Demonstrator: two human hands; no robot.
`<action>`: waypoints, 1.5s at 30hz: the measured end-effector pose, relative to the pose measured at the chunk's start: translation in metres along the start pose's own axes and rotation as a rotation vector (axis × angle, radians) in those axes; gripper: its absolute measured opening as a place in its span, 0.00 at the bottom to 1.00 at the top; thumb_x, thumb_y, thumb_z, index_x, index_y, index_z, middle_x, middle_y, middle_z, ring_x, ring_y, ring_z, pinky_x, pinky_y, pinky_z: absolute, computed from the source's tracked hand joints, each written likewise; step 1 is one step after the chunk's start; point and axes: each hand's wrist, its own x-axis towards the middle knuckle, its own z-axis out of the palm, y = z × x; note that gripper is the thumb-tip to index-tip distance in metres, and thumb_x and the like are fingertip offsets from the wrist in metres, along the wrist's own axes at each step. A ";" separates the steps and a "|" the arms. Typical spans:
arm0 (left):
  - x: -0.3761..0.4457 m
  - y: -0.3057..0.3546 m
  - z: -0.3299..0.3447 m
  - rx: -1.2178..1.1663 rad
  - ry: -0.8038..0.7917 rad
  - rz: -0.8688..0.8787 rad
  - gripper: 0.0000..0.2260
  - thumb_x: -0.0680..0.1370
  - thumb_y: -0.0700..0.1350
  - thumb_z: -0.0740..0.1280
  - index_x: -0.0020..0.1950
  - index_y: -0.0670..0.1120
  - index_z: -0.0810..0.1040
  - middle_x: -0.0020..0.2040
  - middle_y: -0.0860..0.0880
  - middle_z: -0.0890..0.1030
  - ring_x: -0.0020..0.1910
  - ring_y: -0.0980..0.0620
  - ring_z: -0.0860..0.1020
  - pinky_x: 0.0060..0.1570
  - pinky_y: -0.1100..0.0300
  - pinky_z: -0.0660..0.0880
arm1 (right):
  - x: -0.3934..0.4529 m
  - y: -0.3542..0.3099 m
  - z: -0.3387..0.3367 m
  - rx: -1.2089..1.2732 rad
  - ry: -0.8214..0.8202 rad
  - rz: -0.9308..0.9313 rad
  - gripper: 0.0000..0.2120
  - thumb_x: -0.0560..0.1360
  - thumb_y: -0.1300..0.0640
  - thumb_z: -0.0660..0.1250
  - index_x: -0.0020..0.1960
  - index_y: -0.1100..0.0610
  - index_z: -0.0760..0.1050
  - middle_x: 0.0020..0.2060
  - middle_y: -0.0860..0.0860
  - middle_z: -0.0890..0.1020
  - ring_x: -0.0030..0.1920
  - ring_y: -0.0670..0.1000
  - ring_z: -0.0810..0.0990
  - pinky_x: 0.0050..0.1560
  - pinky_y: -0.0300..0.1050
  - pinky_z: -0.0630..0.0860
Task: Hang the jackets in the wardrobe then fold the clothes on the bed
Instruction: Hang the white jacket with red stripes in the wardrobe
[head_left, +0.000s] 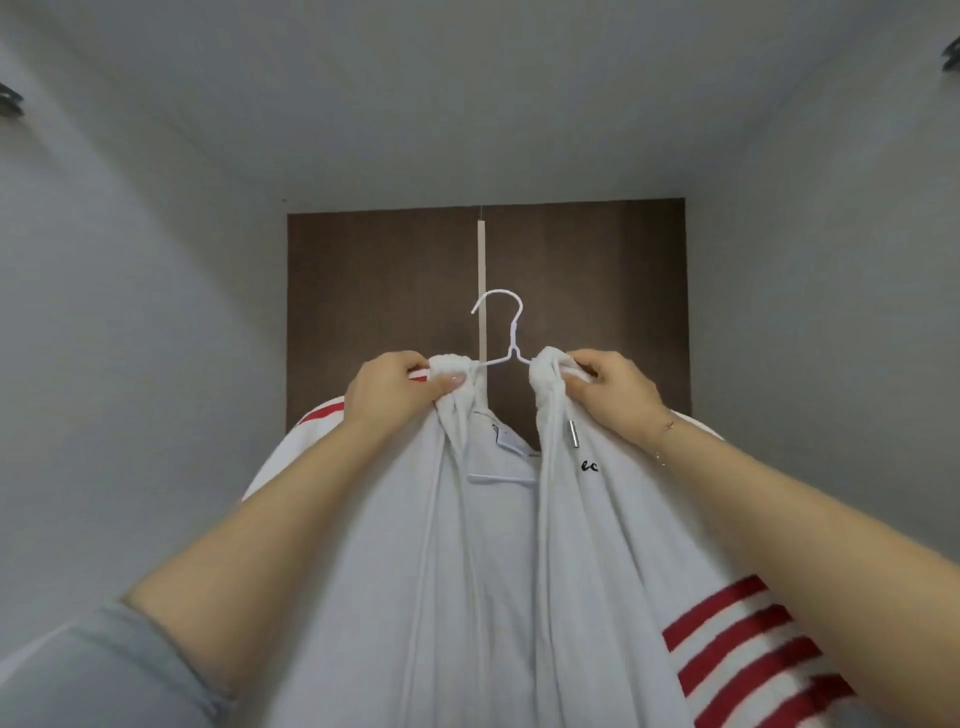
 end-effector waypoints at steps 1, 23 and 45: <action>0.002 -0.012 0.020 0.002 -0.032 -0.042 0.18 0.73 0.62 0.71 0.32 0.52 0.72 0.31 0.52 0.74 0.34 0.52 0.71 0.33 0.58 0.62 | 0.007 0.015 0.014 -0.033 -0.031 0.018 0.07 0.76 0.46 0.65 0.51 0.43 0.79 0.41 0.38 0.80 0.46 0.46 0.76 0.42 0.43 0.66; -0.070 -0.031 0.069 -0.026 -0.760 -0.531 0.05 0.78 0.35 0.64 0.42 0.42 0.74 0.38 0.44 0.74 0.35 0.49 0.73 0.36 0.61 0.70 | -0.104 -0.016 0.025 -0.081 -0.913 0.082 0.08 0.74 0.52 0.70 0.49 0.53 0.84 0.37 0.43 0.85 0.36 0.42 0.82 0.40 0.34 0.77; -0.384 0.031 -0.067 -0.348 -0.589 -0.187 0.11 0.79 0.45 0.67 0.61 0.50 0.80 0.62 0.55 0.76 0.60 0.59 0.73 0.60 0.68 0.65 | -0.389 -0.096 -0.004 0.123 -0.334 0.208 0.16 0.78 0.57 0.67 0.65 0.53 0.77 0.70 0.45 0.71 0.69 0.40 0.68 0.66 0.30 0.62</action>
